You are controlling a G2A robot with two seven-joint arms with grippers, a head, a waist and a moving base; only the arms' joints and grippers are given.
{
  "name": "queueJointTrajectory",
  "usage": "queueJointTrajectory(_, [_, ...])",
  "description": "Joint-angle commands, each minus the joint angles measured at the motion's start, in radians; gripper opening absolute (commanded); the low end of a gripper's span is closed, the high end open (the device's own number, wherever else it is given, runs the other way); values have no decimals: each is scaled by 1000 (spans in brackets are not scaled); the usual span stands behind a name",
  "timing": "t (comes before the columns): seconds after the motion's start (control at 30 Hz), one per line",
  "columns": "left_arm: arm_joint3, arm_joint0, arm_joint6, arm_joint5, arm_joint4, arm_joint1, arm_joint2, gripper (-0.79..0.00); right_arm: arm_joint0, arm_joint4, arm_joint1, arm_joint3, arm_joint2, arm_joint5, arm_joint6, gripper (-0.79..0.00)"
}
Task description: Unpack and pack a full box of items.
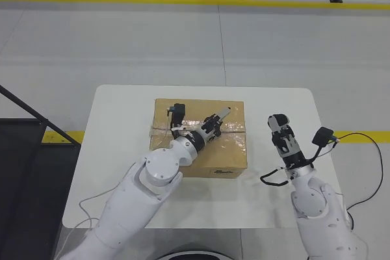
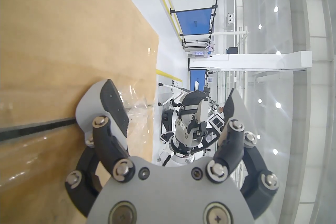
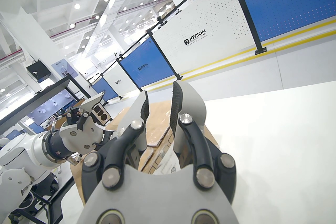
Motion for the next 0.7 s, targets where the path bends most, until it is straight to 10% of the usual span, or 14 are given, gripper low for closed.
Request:
queueJointTrajectory(0.0, [5, -8, 4, -2, -5, -4, 7, 0, 0, 4, 1, 7, 6, -4, 2, -542])
queueJointTrajectory(0.67, [178, -157, 79, -83, -85, -79, 116, 0, 7, 61, 14, 70, 66, -60, 29, -539])
